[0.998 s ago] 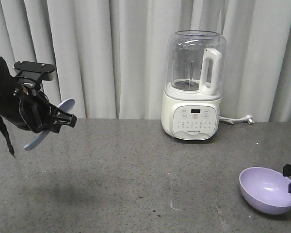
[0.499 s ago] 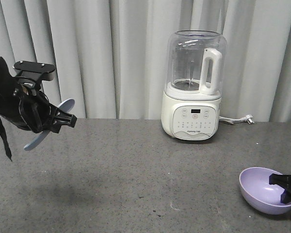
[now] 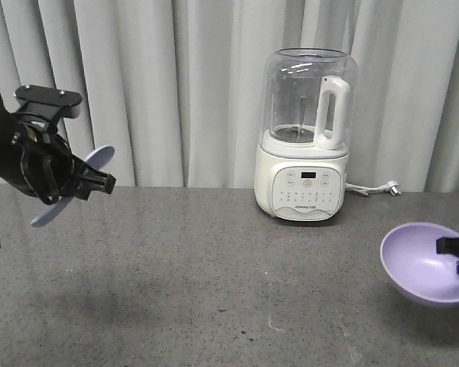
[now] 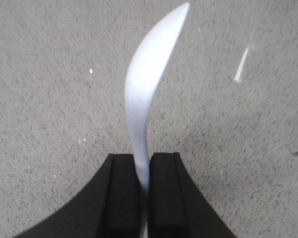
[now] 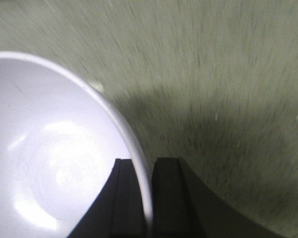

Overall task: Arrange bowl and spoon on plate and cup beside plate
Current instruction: 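Grasp the rim of the lavender bowl with the right gripper and lift, then drive the base to the counter with the light blue plate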

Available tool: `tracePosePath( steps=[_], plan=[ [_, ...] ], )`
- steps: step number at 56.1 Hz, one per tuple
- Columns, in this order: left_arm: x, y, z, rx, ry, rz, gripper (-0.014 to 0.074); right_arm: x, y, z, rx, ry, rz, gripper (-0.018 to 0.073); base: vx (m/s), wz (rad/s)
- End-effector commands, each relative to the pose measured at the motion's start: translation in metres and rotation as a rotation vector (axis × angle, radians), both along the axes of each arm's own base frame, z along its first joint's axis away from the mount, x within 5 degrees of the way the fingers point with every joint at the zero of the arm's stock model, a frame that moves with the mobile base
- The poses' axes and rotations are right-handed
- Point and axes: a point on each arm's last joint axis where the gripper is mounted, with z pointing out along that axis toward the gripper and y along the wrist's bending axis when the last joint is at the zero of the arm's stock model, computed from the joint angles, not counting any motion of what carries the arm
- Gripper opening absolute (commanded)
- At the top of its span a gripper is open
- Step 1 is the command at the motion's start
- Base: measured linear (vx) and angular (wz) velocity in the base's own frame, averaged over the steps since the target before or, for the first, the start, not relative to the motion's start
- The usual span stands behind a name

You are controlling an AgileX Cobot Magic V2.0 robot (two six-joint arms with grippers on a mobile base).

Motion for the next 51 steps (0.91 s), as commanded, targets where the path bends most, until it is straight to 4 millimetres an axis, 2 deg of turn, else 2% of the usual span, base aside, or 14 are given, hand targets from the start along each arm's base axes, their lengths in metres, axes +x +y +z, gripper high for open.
tracePosePath(
  steps=[1,4,8,14,23,32,42,51],
  plan=[
    [-0.03,0.005,0.055,-0.067,-0.218,-0.012,-0.0003,-0.026,0.008,0.071,-0.094,-0.269,0.043,-0.0012,0.0,0.0],
    [-0.039,0.008,0.063,-0.076,-0.251,-0.012,-0.0003,-0.044,0.015,0.095,-0.125,-0.352,0.082,-0.0012,0.0,0.0],
    [-0.053,0.012,0.071,-0.089,-0.298,-0.014,-0.0003,-0.069,0.026,0.119,-0.154,-0.456,0.126,-0.0012,0.0,0.0],
    [-0.078,0.019,0.069,-0.106,-0.364,-0.018,-0.0003,-0.107,0.041,0.131,-0.177,-0.582,0.177,-0.0012,0.0,0.0],
    [-0.13,0.032,0.049,-0.147,-0.526,-0.027,-0.0003,-0.154,0.062,0.115,-0.164,-0.696,0.251,-0.0012,0.0,0.0],
    [-0.182,0.046,0.012,-0.171,-0.616,-0.034,-0.0003,-0.189,0.078,0.096,-0.082,-0.789,0.29,-0.0012,0.0,0.0],
    [-0.223,0.058,-0.02,-0.176,-0.632,-0.035,-0.0003,-0.211,0.085,0.084,-0.065,-0.839,0.287,-0.0012,0.0,0.0],
    [-0.239,0.062,-0.03,-0.179,-0.645,-0.035,-0.0003,-0.217,0.086,0.08,-0.075,-0.841,0.291,-0.0012,0.0,0.0]
  ],
)
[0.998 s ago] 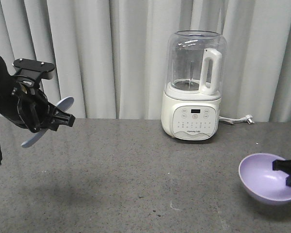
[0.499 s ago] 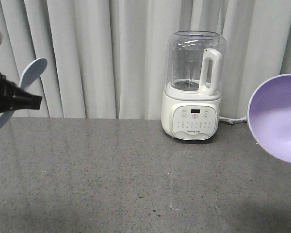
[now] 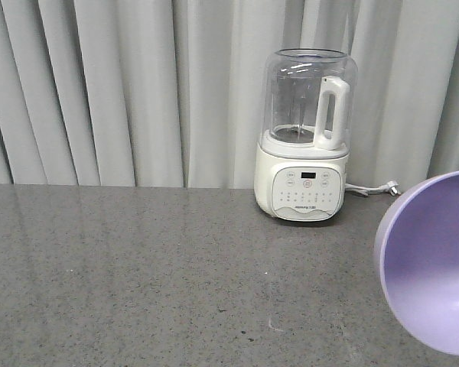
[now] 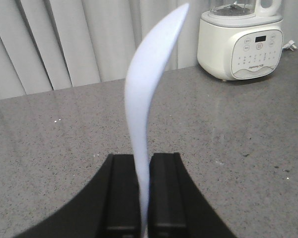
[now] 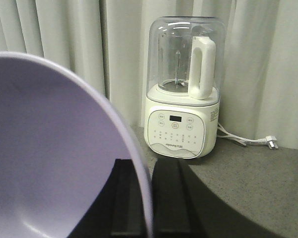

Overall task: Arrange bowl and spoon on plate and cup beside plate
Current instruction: 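Drive the base to the counter with the light blue plate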

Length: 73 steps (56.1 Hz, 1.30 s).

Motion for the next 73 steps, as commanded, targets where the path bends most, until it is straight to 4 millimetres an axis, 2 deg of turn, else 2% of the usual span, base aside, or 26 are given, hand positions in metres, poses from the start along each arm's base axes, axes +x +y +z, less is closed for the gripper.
tracePosePath(
  steps=[1,45,73],
  plan=[
    [-0.0063,0.0004,0.0165,-0.04,-0.132,-0.011,-0.0003,-0.0025,-0.0018,0.0106,0.029,-0.053,-0.028,-0.0012,0.0,0.0],
    [-0.0074,0.0008,0.0134,-0.034,-0.103,-0.01,-0.0003,-0.0024,-0.002,0.0107,0.031,-0.053,-0.03,-0.0008,-0.01,-0.03],
    [-0.0074,0.0008,0.0134,-0.034,-0.103,-0.01,-0.0003,-0.0024,-0.0019,0.0107,0.03,-0.053,-0.029,-0.0008,0.0,-0.51]
  ],
)
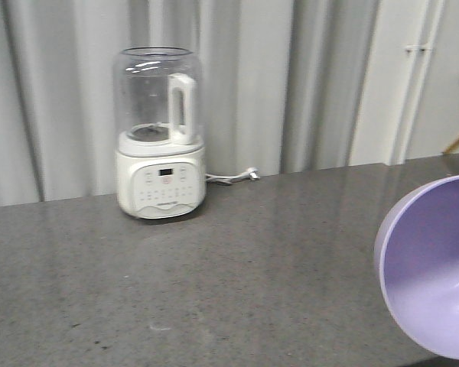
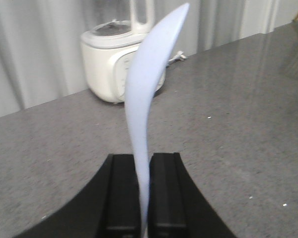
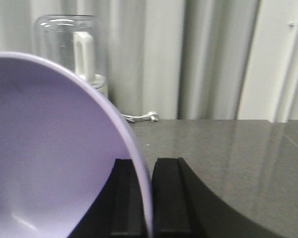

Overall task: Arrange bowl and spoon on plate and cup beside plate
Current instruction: 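Drive the base to the counter with the light blue plate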

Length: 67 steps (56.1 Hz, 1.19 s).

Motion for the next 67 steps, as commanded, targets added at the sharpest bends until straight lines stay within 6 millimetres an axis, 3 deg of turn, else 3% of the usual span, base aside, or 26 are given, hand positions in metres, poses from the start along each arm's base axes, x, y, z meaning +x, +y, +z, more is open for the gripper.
tracePosePath(
  steps=[1,67],
  plan=[
    [-0.0003,-0.0012,0.0164,-0.035,-0.105,-0.01,-0.0003,-0.0015,-0.0021,0.0125,0.032,-0.053,-0.029,-0.0008,0.03,-0.73],
    [-0.0003,-0.0012,0.0164,-0.035,-0.105,-0.01,-0.0003,-0.0015,-0.002,0.0125,0.033,-0.053,-0.028,-0.0008,0.07,-0.59]
  ],
)
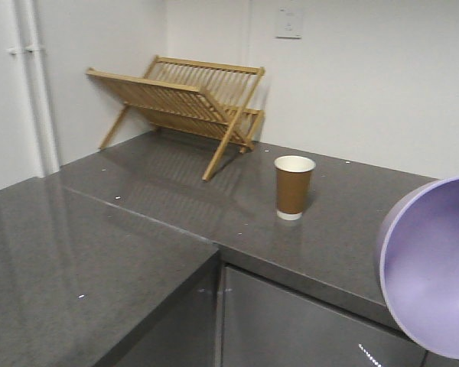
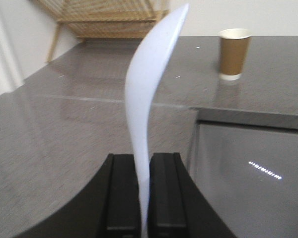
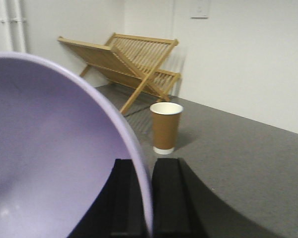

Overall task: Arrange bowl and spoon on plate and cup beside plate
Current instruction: 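Drive the base to the counter with the light blue plate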

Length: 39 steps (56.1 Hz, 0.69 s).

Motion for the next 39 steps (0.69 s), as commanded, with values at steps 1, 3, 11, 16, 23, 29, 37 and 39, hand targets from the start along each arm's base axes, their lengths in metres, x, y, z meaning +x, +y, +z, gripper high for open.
tracePosePath(
  steps=[1,3,11,16,23,29,37,39],
  plan=[
    [-0.0003,-0.0012,0.0164,-0.035,-0.105,-0.01,-0.0003,-0.0015,-0.002,0.0124,0.033,-0.053,-0.027,-0.0008,0.16,-0.65],
    [-0.0003,-0.0012,0.0164,-0.035,-0.105,-0.01,-0.0003,-0.0015,-0.002,0.0124,0.033,-0.053,-0.027,-0.0008,0.17,-0.67],
    [-0.0003,-0.0012,0.0164,-0.035,-0.105,-0.01,-0.0003,-0.0015,-0.0019,0.0124,0.033,-0.053,-0.027,-0.0008,0.19,-0.71],
    [-0.0003,-0.0012,0.0164,-0.035,-0.105,-0.01,-0.0003,-0.0015,-0.0019,0.0124,0.033,-0.053,-0.027,-0.0008,0.21,-0.74],
    [-0.0003,-0.0012,0.0164,-0.035,-0.105,-0.01,-0.0003,-0.0015,-0.0019,0.0124,0.033,-0.053,-0.027,-0.0008,0.22,-0.67],
    [-0.0003,-0.0012,0.0164,-0.035,-0.105,-0.01,-0.0003,-0.0015,-0.0018,0.0124,0.033,-0.052,-0.026,-0.0008,0.24,-0.56],
    [-0.0003,-0.0012,0.0164,-0.035,-0.105,-0.01,-0.0003,-0.0015,-0.0018,0.0124,0.032,-0.053,-0.026,-0.0008,0.25,-0.44],
    [-0.0003,-0.0012,0.0164,-0.035,-0.105,-0.01,-0.0003,-0.0015,-0.0018,0.0124,0.032,-0.053,-0.026,-0.0008,0.27,-0.33]
  ],
)
